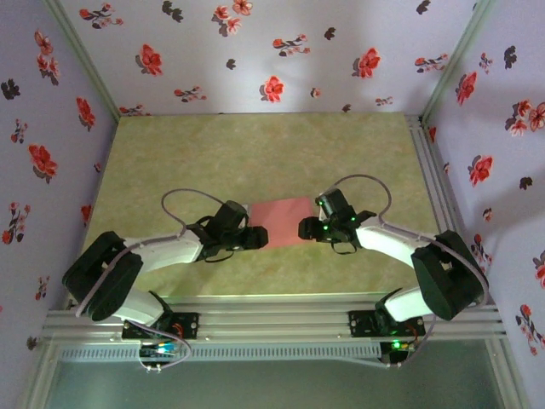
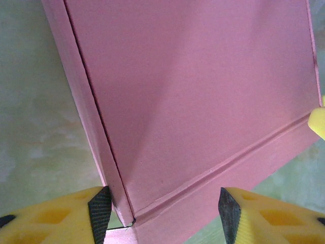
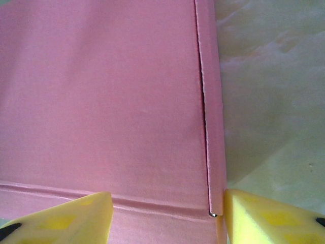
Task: Fold the paper box
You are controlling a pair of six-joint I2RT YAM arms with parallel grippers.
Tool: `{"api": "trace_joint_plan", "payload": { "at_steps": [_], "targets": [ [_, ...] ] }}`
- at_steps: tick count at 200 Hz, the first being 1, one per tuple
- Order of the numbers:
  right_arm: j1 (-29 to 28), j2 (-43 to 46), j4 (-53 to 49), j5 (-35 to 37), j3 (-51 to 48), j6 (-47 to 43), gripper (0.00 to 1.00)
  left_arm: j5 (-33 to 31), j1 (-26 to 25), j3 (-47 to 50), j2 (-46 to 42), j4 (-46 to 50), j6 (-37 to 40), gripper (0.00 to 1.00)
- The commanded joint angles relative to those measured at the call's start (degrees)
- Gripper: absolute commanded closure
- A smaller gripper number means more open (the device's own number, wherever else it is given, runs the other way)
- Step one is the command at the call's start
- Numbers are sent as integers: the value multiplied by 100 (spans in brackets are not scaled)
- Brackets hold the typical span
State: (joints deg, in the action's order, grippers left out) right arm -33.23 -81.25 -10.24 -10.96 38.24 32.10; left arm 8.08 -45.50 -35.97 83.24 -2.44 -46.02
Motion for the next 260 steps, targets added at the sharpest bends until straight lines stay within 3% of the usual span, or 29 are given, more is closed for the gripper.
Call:
{"api": "trace_joint_plan", "payload": {
  "at_steps": [1, 56, 138, 189, 225, 260],
  "targets": [
    [6, 5, 122, -161, 91, -190, 40, 234, 39, -184, 40, -230, 53, 40],
    [1, 648, -583, -51, 227, -458, 40, 426, 368, -263, -734, 151, 40, 41],
    [8, 1488, -1194, -275, 903, 11, 41, 511, 682, -678, -1621, 760, 5, 41],
    [50, 1268, -1541, -161, 1253, 158, 41, 506, 849, -730, -1422, 711, -82, 41],
    [183, 1004, -1319, -42, 748, -116, 40, 574, 834, -408, -1346, 911, -73, 39],
    [227, 582, -601, -136, 364, -48, 34, 607, 788, 28, -1037, 279, -148, 26]
  ]
}}
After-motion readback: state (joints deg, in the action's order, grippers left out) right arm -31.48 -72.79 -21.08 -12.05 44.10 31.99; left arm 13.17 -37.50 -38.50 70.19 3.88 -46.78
